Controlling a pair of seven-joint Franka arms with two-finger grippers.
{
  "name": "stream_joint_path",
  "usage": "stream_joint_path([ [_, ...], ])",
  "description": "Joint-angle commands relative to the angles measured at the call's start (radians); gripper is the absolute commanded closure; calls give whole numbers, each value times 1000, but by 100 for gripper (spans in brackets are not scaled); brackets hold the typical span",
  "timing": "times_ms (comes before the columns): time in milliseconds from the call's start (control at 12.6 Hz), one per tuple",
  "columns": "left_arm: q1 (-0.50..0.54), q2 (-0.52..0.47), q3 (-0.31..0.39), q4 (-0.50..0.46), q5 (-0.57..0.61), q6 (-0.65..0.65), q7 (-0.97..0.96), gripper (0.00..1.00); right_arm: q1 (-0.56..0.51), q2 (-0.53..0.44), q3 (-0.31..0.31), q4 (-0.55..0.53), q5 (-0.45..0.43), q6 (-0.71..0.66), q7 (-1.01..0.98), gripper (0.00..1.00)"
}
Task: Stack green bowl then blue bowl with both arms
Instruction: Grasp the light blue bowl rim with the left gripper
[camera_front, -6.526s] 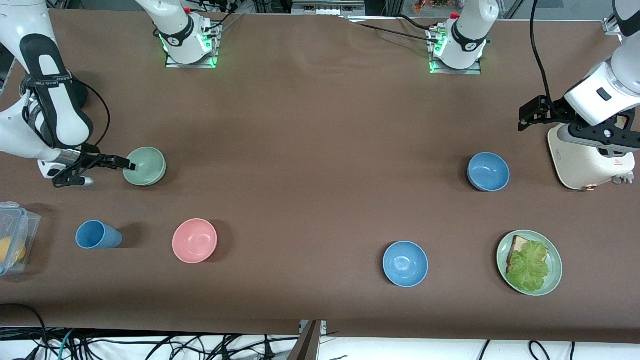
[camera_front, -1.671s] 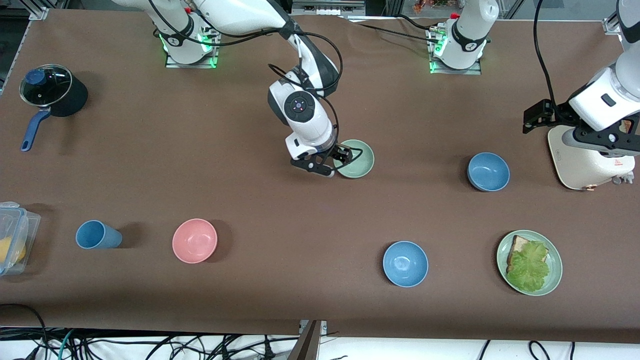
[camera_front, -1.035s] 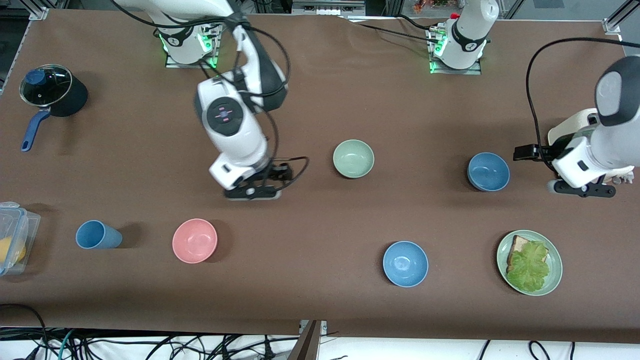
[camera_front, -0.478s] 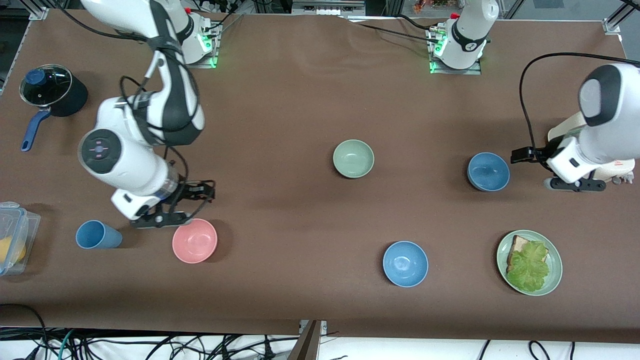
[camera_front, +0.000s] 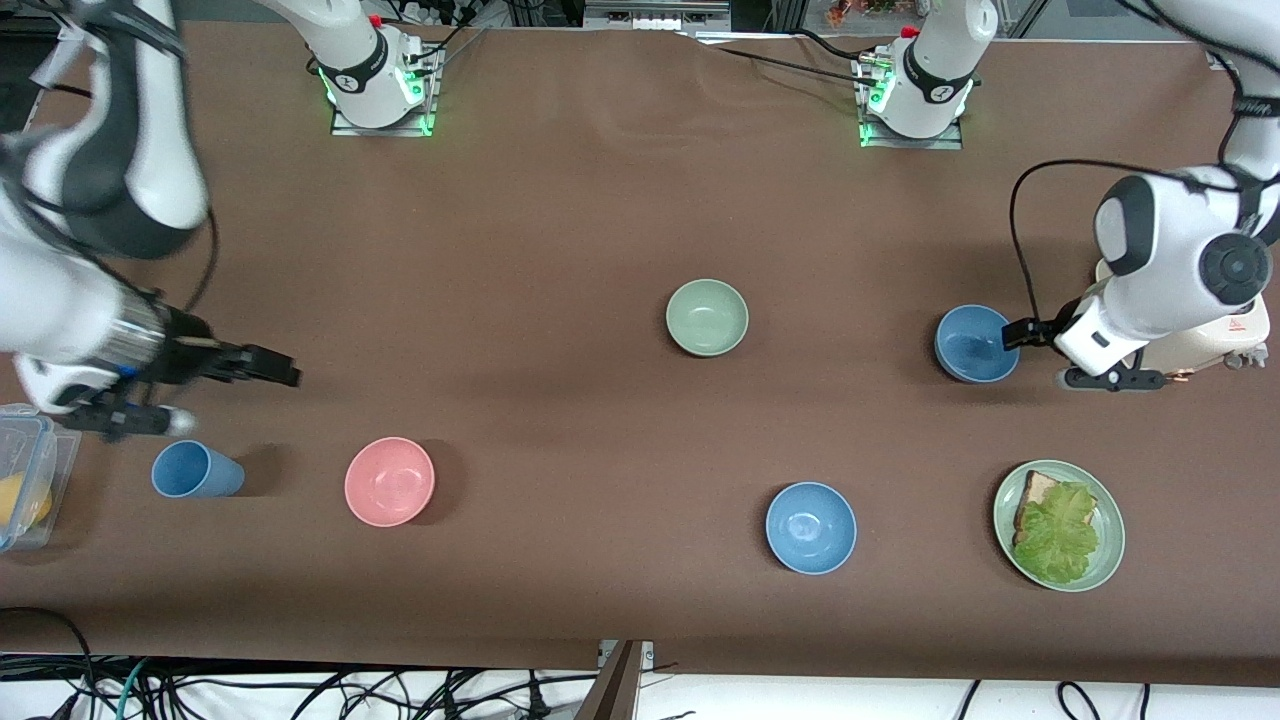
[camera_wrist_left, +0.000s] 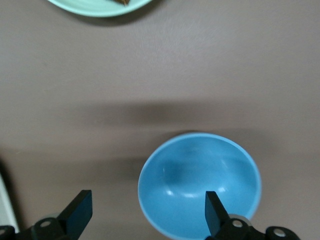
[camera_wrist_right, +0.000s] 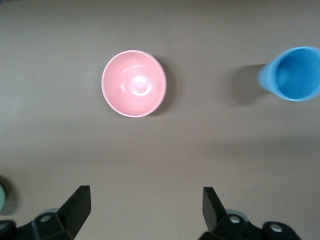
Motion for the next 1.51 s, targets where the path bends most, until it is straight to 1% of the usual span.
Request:
stream_joint_path([
  [0, 29, 65, -5, 23, 20, 52, 9, 1, -56, -78, 69, -35, -67, -37, 2, 1],
  [80, 41, 85, -6, 23, 14, 58, 11, 1, -94, -107, 118, -44, -108, -48, 3, 1],
  [159, 41, 93, -6, 23, 12, 60, 11, 1, -123, -133, 164, -53, -178, -48, 3, 1],
  [239, 41, 93, -6, 19, 12, 59, 11, 1, -160, -154, 190, -53, -211, -57, -1, 1],
  [318, 41, 93, -6, 17, 12, 57, 12, 6, -181, -180, 200, -53, -217, -80, 1, 1],
  [398, 41, 95, -6, 17, 12, 54, 12, 15, -198, -200, 201, -53, -219, -79, 1, 1],
  [478, 41, 95, -6, 16, 12, 49, 12, 27, -203, -211, 203, -50, -226, -82, -1, 1],
  [557, 43, 95, -6, 11, 12, 48, 12, 35, -209, -228, 207, -50, -251, -76, 1, 1],
  [796, 43, 95, -6, 5, 11, 49, 12, 46, -240, -228, 240, -53, -276, -94, -34, 1],
  [875, 43, 96, -6, 4, 11, 48, 12, 47, -252, -228, 243, -55, -276, -98, -39, 1],
  [1273, 41, 115, -6, 5, 0, 49, 11, 54, -257, -218, 231, -41, -277, -114, -42, 1],
  [1433, 41, 115, -6, 5, 0, 46, 8, 62, -254, -216, 232, -37, -276, -114, -40, 1],
])
